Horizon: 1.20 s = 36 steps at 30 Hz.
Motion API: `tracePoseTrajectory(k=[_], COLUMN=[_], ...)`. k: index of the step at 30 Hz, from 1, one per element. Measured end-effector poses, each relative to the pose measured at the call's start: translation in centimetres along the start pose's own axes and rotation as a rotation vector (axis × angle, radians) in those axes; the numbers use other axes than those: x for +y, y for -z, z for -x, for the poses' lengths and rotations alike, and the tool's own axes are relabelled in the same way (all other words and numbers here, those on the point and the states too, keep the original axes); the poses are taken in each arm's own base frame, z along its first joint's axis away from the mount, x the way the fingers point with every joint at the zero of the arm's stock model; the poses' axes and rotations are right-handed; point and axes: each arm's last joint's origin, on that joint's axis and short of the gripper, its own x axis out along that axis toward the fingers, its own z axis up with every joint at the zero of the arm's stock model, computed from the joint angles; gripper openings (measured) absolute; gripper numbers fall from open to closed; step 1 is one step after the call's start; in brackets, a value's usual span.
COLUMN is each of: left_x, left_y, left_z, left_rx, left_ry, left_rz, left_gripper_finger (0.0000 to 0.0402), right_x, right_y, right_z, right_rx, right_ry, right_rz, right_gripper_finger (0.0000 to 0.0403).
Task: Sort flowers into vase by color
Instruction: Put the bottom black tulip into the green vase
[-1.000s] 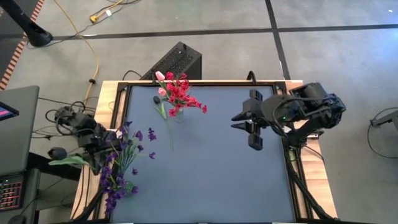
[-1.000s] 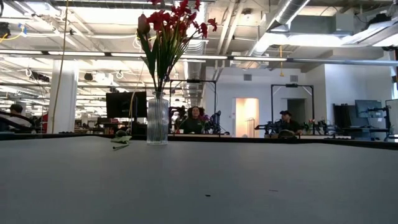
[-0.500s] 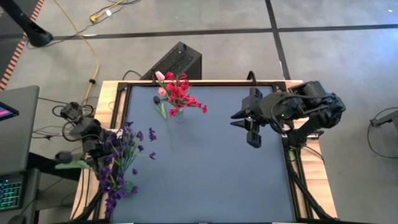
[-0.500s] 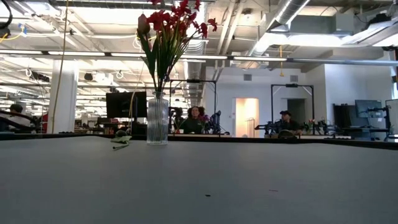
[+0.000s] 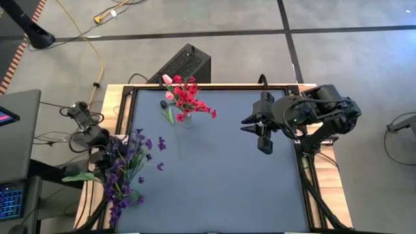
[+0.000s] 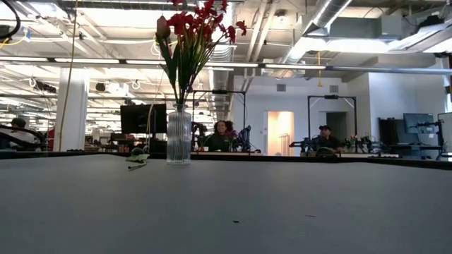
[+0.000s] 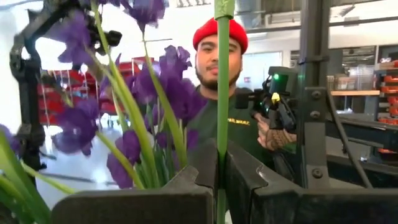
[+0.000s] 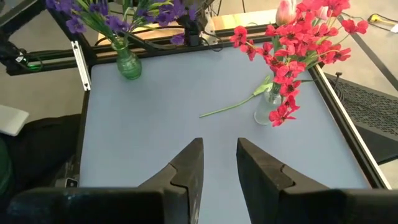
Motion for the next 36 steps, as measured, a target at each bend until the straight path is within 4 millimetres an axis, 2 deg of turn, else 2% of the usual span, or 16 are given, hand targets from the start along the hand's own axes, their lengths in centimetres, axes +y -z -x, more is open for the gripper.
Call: tracePoseTrajectory(k=[14,24,36], left_x=[0.4,0.5,0.4], left_y=[1.7,1.9,1.9], left_z=[-1.2,-1.3,-1.3], left_rx=[0.141,0.155,0.153], left_ry=[-0.031,-0.03,-0.005], left_rz=[0.082,0.065,0.068], left_gripper_finger=[0.0,0.0001,0.0065], right_x=[0.0,0.1,0.1], right_y=[-0.1,-0.2,-0.1], right_z=[0.0,0.0,0.0], right_rx=[-0.009,-0.014,-0.012], right_ry=[-0.004,-0.008,-0.008], right_rz=[-0.003,-0.004,-0.021], right_gripper_finger=[0.0121,0.0121,0.0121])
